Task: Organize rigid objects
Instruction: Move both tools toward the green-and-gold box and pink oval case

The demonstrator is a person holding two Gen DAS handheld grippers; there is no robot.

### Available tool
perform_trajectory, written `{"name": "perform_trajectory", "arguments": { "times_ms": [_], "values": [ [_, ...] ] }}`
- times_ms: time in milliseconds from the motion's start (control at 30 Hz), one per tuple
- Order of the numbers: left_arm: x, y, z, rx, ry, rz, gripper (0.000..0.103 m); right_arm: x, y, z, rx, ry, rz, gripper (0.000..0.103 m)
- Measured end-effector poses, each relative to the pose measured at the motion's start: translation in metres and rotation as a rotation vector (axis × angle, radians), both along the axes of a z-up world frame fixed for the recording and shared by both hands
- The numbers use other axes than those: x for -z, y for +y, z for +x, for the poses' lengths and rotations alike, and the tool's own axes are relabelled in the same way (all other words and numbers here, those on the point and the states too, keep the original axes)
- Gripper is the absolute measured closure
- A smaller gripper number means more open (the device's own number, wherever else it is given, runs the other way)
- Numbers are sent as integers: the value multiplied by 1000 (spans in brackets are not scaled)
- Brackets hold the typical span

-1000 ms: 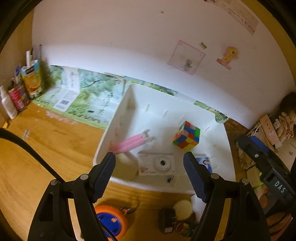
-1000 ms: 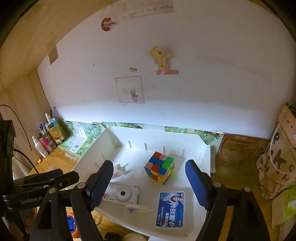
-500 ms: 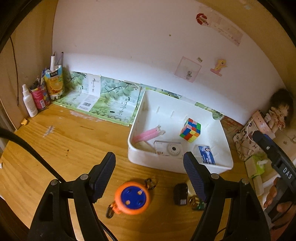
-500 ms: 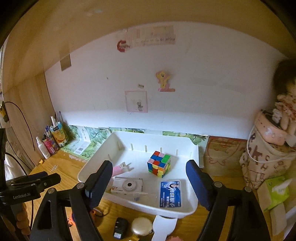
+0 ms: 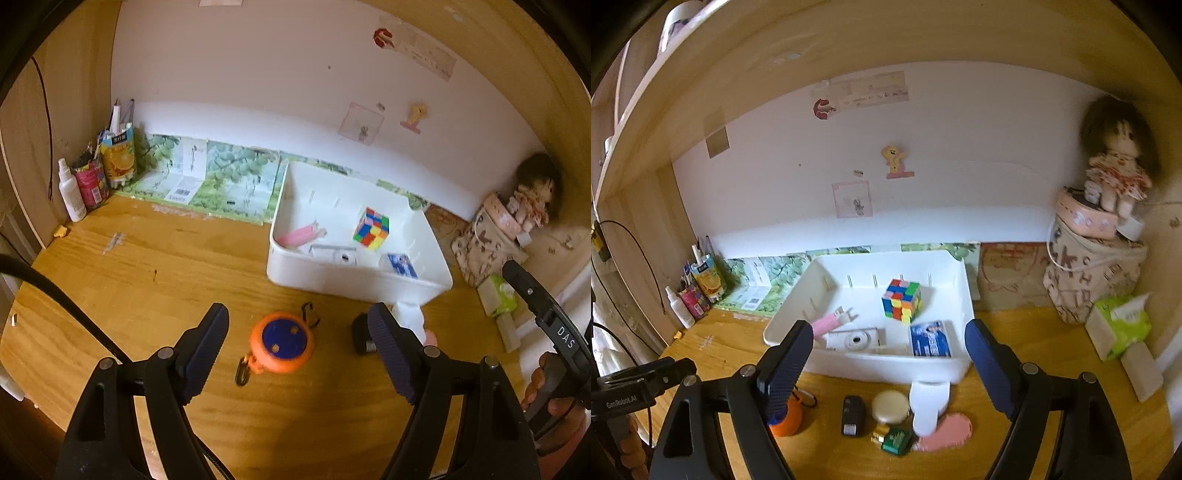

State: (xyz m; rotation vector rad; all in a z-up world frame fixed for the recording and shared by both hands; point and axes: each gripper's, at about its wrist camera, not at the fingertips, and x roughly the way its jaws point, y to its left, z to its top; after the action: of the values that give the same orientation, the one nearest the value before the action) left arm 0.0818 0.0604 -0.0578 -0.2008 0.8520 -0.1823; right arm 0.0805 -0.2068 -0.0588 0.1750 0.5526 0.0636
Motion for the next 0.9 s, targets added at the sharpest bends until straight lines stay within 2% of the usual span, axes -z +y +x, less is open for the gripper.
{"name": "perform_trajectory", "arguments": {
  "times_ms": [467, 733, 900],
  "values": [
    [29, -6, -33, 148, 121, -6, 22, 38, 16, -62, 89, 65, -21, 18],
    [36, -20, -38, 180, 154, -24, 22, 52, 18, -74, 85, 89, -50, 18],
    [40, -32, -30, 161, 173, -33, 22, 58, 12, -71, 61, 95, -66, 18]
  ]
}}
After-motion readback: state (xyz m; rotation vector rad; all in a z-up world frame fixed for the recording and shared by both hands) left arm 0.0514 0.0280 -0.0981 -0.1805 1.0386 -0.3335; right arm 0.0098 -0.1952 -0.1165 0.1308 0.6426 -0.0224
